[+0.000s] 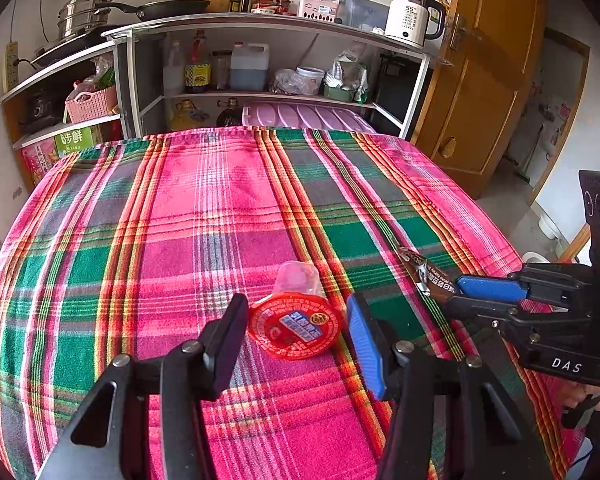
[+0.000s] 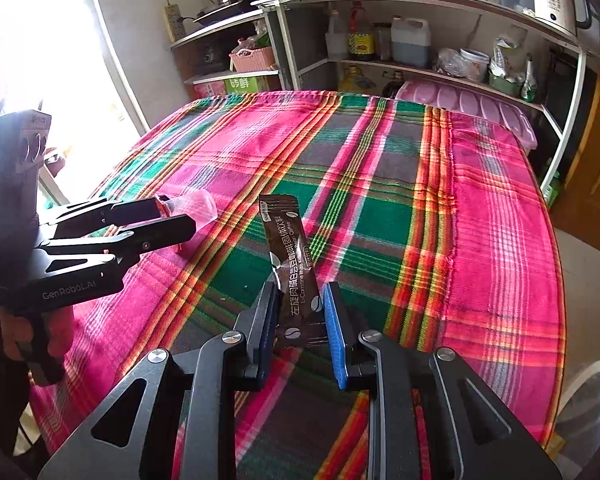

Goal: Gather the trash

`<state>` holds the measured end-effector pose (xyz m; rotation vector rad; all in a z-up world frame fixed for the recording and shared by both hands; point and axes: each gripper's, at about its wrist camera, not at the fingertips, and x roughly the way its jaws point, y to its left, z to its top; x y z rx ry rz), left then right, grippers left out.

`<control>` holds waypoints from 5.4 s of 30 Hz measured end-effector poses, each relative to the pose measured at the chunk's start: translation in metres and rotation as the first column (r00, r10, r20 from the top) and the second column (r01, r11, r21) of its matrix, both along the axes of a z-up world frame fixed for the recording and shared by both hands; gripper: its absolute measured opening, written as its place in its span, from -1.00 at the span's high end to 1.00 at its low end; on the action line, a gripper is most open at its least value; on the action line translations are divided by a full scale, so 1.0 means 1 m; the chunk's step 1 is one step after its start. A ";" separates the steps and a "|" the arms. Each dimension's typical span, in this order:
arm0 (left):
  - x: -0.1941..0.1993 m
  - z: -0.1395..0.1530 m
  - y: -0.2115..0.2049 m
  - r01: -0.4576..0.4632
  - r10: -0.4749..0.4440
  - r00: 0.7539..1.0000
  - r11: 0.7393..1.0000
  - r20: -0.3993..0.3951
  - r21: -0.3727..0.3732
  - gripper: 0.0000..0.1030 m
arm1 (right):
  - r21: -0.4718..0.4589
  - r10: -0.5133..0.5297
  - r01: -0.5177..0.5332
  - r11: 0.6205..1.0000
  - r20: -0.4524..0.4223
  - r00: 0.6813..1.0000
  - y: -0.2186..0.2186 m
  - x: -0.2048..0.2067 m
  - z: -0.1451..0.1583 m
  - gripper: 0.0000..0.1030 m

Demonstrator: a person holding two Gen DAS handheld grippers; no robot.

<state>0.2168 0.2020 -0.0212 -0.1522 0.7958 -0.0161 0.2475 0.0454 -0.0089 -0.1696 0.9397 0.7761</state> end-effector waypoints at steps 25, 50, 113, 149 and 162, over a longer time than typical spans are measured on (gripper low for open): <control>-0.073 0.040 -0.101 0.060 -0.054 0.991 0.997 0.121 -0.044 0.08 | 0.096 -0.171 0.165 0.982 0.058 0.984 -0.123 -0.070 0.048 0.52; -0.070 0.055 -0.237 0.277 -0.265 0.953 0.959 0.145 -0.065 0.08 | 0.152 -0.403 0.394 0.907 0.038 0.914 -0.258 -0.104 0.049 0.52; -0.069 0.047 -0.284 0.332 -0.322 0.940 0.941 0.115 -0.073 -0.20 | 0.087 -0.546 0.540 0.837 0.080 0.834 -0.299 -0.139 0.049 0.38; -0.192 0.040 -0.251 0.211 -0.210 0.961 0.977 0.178 0.014 -0.23 | 0.085 -0.490 0.485 0.871 0.235 0.839 -0.262 -0.254 0.055 0.26; -0.201 0.039 -0.252 0.202 -0.203 0.960 0.979 0.191 0.024 -0.23 | 0.084 -0.491 0.486 0.870 0.241 0.837 -0.262 -0.260 0.054 0.25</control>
